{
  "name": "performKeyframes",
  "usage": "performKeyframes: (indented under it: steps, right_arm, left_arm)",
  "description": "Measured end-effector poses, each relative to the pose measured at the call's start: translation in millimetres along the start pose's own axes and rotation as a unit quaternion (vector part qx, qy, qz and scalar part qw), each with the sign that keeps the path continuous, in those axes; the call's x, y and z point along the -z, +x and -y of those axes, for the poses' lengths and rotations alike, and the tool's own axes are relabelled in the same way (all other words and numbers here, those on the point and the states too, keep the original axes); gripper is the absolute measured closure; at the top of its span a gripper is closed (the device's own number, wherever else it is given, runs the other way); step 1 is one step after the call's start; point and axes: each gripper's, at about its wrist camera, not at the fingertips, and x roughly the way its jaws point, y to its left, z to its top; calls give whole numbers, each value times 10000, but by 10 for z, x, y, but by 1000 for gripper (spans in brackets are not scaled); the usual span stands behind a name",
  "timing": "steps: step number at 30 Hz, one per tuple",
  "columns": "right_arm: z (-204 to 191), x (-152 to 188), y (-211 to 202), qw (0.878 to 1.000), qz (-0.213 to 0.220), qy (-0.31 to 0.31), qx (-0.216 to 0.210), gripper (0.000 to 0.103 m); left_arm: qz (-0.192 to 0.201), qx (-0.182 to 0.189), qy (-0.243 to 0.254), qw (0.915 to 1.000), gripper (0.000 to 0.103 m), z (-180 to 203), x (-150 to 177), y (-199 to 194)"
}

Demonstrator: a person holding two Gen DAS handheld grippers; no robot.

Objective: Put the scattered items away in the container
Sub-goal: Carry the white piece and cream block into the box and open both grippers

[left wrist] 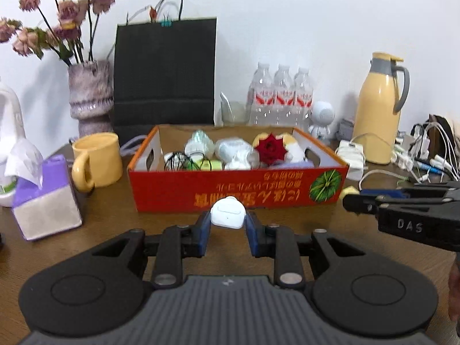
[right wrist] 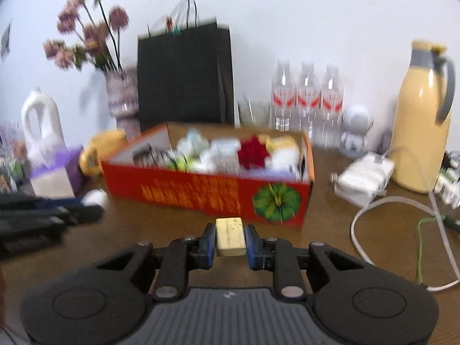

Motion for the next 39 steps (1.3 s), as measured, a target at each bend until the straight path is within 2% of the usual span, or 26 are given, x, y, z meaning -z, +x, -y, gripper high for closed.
performKeyframes:
  steps: [2,6,14,18,22,27,31,35,39]
  right_arm:
    - [-77,-54,-131,9998,210,-24,26,83]
    - [-171,-1,-374,9993,349,82,95,83]
    - [-389,469,-1100,9949,855,526,63,83]
    - [-500,712,-1399,9940,900,621,-23,83]
    - [-623,886,-1663,9935,970,583,-101,83]
    - [-719,924,-1814,9918,1208,407,-72,83]
    - [-696,895,-1773,9919,1173,477,-97,83]
    - [-650,760,-1671,9920,1187,405,-105,83]
    - [-590,349,-1453,9895,1442,95,-21,82]
  left_arm:
    - [139,-102,61,9998,76,60,-9,-88]
    - [369,-264,222,9987,76,130,100,-361]
    - [676,-516,268,9960,76,163,514,-1076]
    - [583,-422,23,9974,76,110,706,-1344]
    - [562,-600,-125,9965,76,46,833,-1514]
    - [497,-719,-241,9959,76,-32,888,-1558]
    - [554,-729,-242,9955,76,-67,836,-1536]
    - [724,-583,-264,9953,76,-70,620,-1433]
    - [1061,-303,-339,9933,76,-103,259,-1158]
